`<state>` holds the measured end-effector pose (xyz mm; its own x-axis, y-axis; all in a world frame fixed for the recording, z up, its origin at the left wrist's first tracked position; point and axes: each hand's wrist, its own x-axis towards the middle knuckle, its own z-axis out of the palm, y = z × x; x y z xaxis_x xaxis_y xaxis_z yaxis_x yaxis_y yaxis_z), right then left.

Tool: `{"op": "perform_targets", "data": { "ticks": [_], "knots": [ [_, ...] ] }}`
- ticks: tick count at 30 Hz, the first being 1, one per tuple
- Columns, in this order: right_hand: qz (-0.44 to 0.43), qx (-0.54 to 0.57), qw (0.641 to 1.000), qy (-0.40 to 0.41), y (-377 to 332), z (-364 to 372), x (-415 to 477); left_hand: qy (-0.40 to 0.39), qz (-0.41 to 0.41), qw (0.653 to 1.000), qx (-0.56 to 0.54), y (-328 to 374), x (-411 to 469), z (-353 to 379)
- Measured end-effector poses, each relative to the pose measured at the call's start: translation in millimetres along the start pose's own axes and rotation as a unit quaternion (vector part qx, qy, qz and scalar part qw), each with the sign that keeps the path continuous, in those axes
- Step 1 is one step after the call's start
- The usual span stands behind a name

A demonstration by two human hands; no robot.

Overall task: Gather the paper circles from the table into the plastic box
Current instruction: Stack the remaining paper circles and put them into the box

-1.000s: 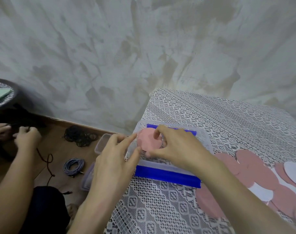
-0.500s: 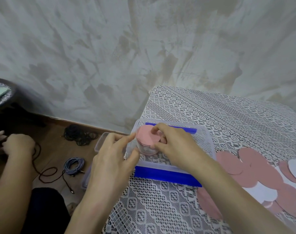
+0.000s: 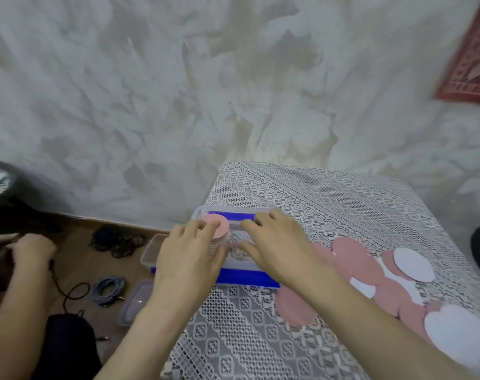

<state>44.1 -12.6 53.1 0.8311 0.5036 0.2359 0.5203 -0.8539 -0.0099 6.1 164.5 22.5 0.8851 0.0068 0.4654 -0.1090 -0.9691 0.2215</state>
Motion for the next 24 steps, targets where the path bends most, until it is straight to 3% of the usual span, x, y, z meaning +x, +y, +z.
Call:
{"op": "perform_targets", "data": {
  "ticks": [6, 16, 24],
  "knots": [
    [0.055, -0.029, 0.998, 0.0, 31, -17, -52, -0.051, 0.08, 0.994, 0.06, 53, 7, 10],
    [0.159, -0.019, 0.987, 0.006, 104, -31, -132, -0.051, 0.171, 0.984, 0.016, 162, -4, 42],
    [0.199, 0.031, 0.978, -0.049, 133, 21, -174, -0.12, 0.129, 0.984, -0.039, 177, -43, 90]
  ]
}}
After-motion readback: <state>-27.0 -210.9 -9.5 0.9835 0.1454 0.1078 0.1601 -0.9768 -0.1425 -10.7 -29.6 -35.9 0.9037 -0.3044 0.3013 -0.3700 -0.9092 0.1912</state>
